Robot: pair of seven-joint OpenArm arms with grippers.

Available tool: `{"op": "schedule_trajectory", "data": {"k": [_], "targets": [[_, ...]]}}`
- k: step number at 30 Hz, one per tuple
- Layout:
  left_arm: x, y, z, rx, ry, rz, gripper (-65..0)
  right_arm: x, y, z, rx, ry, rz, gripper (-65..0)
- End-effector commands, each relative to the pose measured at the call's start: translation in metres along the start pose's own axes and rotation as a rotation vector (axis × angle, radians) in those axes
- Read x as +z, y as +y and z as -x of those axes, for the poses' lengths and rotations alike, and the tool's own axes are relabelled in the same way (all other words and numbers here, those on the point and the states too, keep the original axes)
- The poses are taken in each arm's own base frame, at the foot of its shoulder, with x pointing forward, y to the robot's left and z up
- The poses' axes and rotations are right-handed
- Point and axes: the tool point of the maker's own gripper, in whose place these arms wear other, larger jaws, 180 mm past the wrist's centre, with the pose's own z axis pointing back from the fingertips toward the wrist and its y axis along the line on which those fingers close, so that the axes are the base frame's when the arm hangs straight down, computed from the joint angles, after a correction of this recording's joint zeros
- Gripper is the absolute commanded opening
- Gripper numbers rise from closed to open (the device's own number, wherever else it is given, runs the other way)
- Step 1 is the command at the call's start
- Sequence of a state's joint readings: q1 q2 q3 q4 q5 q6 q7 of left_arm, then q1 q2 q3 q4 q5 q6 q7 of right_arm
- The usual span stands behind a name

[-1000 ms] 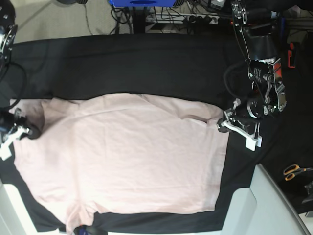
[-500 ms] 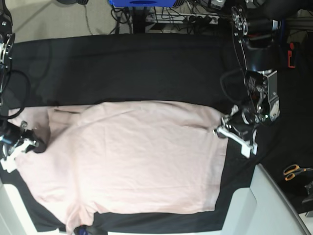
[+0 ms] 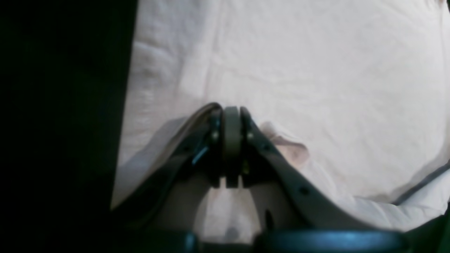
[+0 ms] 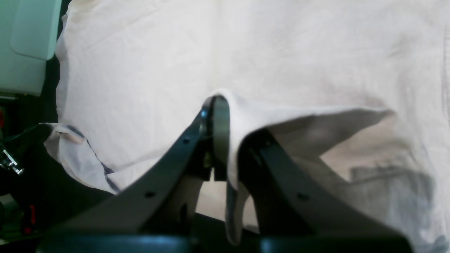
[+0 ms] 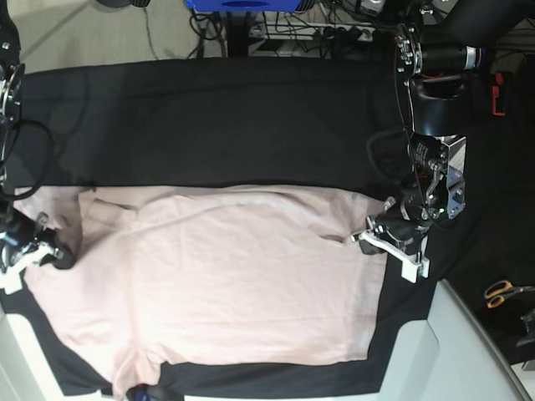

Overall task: Fold the T-shirt properly
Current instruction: 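Drag the held shirt edge away from the robot with both grippers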

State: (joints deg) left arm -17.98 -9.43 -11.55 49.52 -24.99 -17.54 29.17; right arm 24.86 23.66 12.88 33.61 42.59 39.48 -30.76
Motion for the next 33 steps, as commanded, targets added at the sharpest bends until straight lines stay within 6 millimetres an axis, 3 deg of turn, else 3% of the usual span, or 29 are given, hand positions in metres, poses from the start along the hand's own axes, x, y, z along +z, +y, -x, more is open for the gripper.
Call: {"op": "schedule_trajectory", "data": {"k": [1,10,20,33], "targets": [[0.001,-0.001,-0.024,0.001,-0.061,0.007,-65.0,0.007,0.003,-0.034,0.021,-0.089,-0.012,-64.7],[-0.006,0.008,-0.025,0.036,-0.124,-0.011,-65.0,0.008,0.003,-0.046,0.016,-0.161,-0.014,-64.8],[-0.006,0.004,-0.043,0.045,-0.172,-0.005,-65.0,0.008,0.005,-0.052,0.005,-0.204,-0.019,-64.8],[-0.004,0.019,-0.052,0.08,-0.227,-0.088,-65.0,0.01,-0.001,-0.059,-0.068,-0.294,-0.019,-64.4]]}}
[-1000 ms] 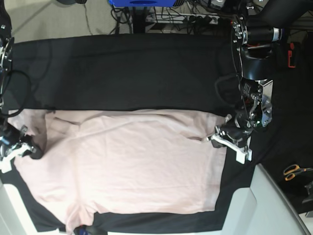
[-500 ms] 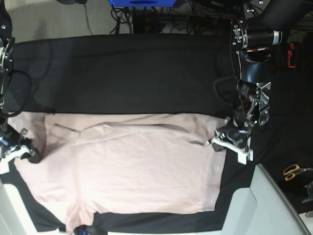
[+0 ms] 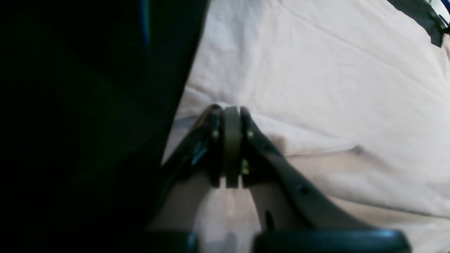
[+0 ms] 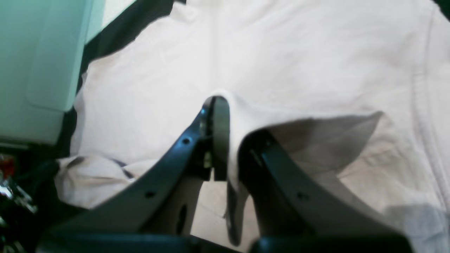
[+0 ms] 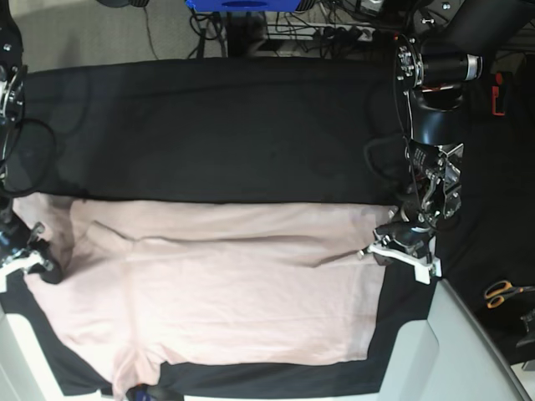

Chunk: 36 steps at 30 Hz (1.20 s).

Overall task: Fold the T-shirt properly
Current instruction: 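Drag the held shirt edge away from the robot with both grippers, then open both grippers and raise them off the shirt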

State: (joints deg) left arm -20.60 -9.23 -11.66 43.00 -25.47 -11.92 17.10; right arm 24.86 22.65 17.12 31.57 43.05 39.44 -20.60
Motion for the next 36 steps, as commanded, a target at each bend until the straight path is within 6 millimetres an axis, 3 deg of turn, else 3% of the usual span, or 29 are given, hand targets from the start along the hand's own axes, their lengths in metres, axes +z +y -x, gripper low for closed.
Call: {"op": "schedule_trajectory", "data": {"k": [1,4,7,9,12,15,16,18,20,22,27,29,32,34,36], "targets": [[-0.001,-0.005,-0.028,-0.002,-0.07,0.016,-65.0,0.0,0.008,-0.032,-0.003,-0.093,-0.026,-64.4],[-0.001,-0.006,-0.029,-0.002,-0.072,0.017,-65.0,0.004,-0.009,-0.038,-0.084,-0.138,0.049,-62.0],[-0.001,-0.006,-0.029,-0.002,-0.072,0.017,-65.0,0.004,-0.015,-0.038,-0.102,-0.139,0.079,-47.9],[-0.001,-0.006,-0.029,-0.002,-0.074,0.017,-52.2,0.006,-0.016,-0.039,-0.111,-0.146,0.079,-33.3],[0.0,-0.006,-0.034,-0.003,-0.085,0.019,-26.2,0.01,-0.02,-0.045,-0.129,-0.172,0.085,-13.8],[0.012,0.007,-0.062,0.048,-0.172,-0.001,-5.9,0.029,-0.038,-0.055,-0.197,-0.256,0.112,-13.5],[0.019,0.012,-0.076,0.078,-0.218,-0.006,-2.3,0.037,-0.041,-0.063,-0.194,-0.29,0.117,-14.0],[0.035,0.02,-0.083,0.139,-0.261,-0.004,-0.2,0.056,-0.048,-0.068,-0.172,-0.309,0.133,-14.3],[0.056,0.018,-0.083,0.139,-0.262,0.021,-0.3,0.074,-0.047,-0.064,-0.155,-0.314,0.14,-14.3],[0.075,0.015,-0.058,0.082,-0.199,0.034,-0.3,0.105,-0.06,-0.049,-0.199,-0.332,0.188,-14.3],[0.104,0.017,0.02,-0.027,-0.035,0.032,-3.5,0.162,-0.103,0.028,-0.599,-0.367,0.384,-14.1],[0.108,0.023,0.035,-0.065,0.013,0.027,-12.7,0.162,-0.107,0.049,-0.662,-0.346,0.385,-14.1],[0.111,0.029,0.05,-0.08,0.057,0.022,-36.7,0.148,-0.108,0.075,-0.728,-0.284,0.359,-14.1],[0.111,0.03,0.052,-0.076,0.063,0.018,-48.4,0.139,-0.111,0.078,-0.766,-0.265,0.343,-14.1],[0.113,0.032,0.057,-0.074,0.074,0.015,-55.5,0.127,-0.112,0.075,-0.793,-0.257,0.314,-14.1]]}}
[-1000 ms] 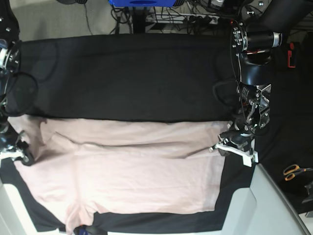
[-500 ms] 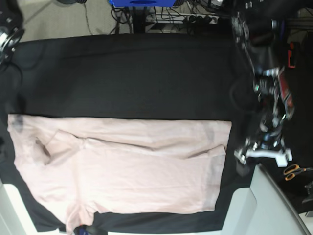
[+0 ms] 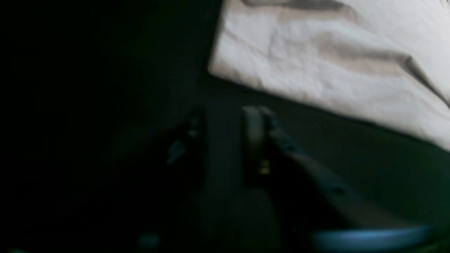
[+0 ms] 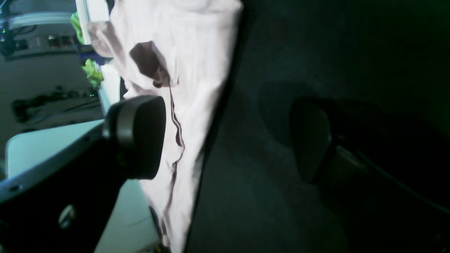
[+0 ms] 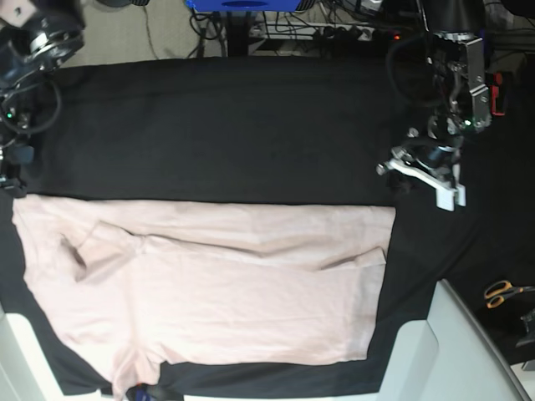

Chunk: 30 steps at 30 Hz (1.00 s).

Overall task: Fold the T-shirt properly
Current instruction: 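Open both grippers and raise them off the shirt, then lower both grippers and grasp the shirt edge again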

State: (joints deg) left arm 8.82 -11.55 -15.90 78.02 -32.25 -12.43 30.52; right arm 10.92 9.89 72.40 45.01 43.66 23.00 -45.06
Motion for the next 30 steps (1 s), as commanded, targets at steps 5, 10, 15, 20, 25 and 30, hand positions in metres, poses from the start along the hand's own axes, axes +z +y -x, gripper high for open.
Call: {"op": "schedule_trajectory", "data": {"k": [5,10,15,20,25,30], "targets": [[0.003,0.002,-0.007,-0.002,-0.026,0.003,-51.0,-0.02,0.013,-0.025,-0.067,-0.047,-0.04,-14.1],[-0.001,0.01,0.011,0.026,0.018,-0.014,-42.6,-0.04,0.023,-0.018,-0.072,-0.015,-0.039,-14.1],[-0.002,0.015,0.02,0.039,0.039,-0.025,-36.9,-0.051,0.035,-0.011,-0.052,-0.007,-0.047,-14.3],[-0.002,0.015,0.02,0.039,0.039,-0.025,-30.9,-0.058,0.051,-0.01,-0.033,0.001,-0.07,-14.3],[-0.002,0.015,0.02,0.04,0.039,-0.025,-30.3,-0.06,0.057,-0.022,-0.031,-0.053,-0.078,-28.2],[-0.004,0.013,0.016,0.043,0.032,-0.02,-30.3,-0.06,0.056,-0.022,-0.034,-0.056,-0.074,-58.5]]}}
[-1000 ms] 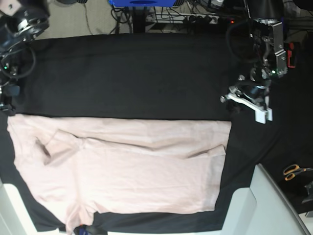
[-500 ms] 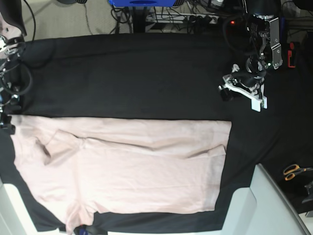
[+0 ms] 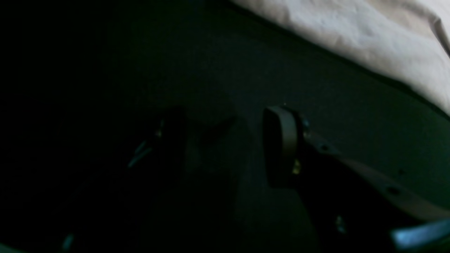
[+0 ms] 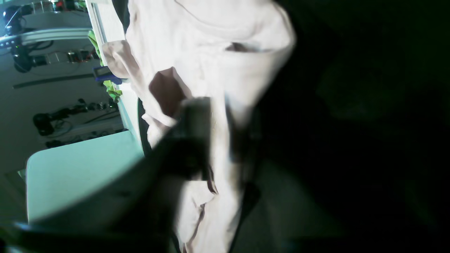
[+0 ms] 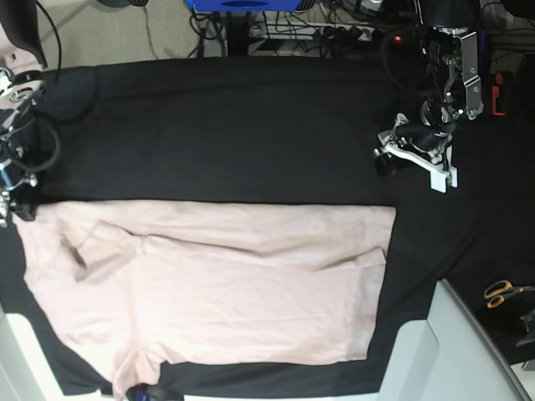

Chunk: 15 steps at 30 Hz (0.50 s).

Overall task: Fold the T-shirt properly
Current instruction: 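Lower both grippers and grasp the shirt edge again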

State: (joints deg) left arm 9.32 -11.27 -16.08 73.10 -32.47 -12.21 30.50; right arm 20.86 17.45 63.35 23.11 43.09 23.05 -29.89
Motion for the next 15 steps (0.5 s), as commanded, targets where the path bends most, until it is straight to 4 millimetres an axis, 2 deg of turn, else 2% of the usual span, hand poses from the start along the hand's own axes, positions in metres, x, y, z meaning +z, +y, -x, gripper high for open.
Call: {"op": "schedule_trajectory", "data": {"k": [1,2,4,6,8,10,13,15], "targets": [[0.001,-0.003,-0.017,-0.007,-0.045,0.016,-30.3,-0.001,0.018,-0.018,0.018,-0.038,-0.042,-62.7],[0.0,-0.004,-0.018,-0.006,-0.048,0.018,-30.3,-0.001,0.018,-0.018,0.018,-0.036,-0.042,-65.0],[-0.004,-0.011,-0.023,0.006,-0.059,0.03,-28.8,-0.001,0.018,-0.018,0.018,-0.036,-0.042,-64.4],[-0.01,-0.011,-0.021,0.025,-0.049,0.029,-21.2,-0.001,0.018,-0.018,0.018,-0.036,-0.042,-64.4],[-0.02,-0.013,-0.02,0.075,-0.039,0.04,-10.4,-0.001,0.017,-0.016,0.017,-0.033,-0.041,-64.4],[-0.028,-0.015,-0.017,0.178,-0.031,0.069,-4.3,0.0,0.015,-0.015,0.017,-0.032,-0.038,-64.4],[-0.038,-0.015,-0.016,0.337,-0.031,0.108,-3.6,0.0,0.014,-0.015,0.017,-0.03,-0.036,-64.4],[-0.044,-0.014,-0.021,0.356,-0.028,0.109,-3.6,0.002,0.011,-0.013,0.018,-0.016,-0.03,-64.4]]}}
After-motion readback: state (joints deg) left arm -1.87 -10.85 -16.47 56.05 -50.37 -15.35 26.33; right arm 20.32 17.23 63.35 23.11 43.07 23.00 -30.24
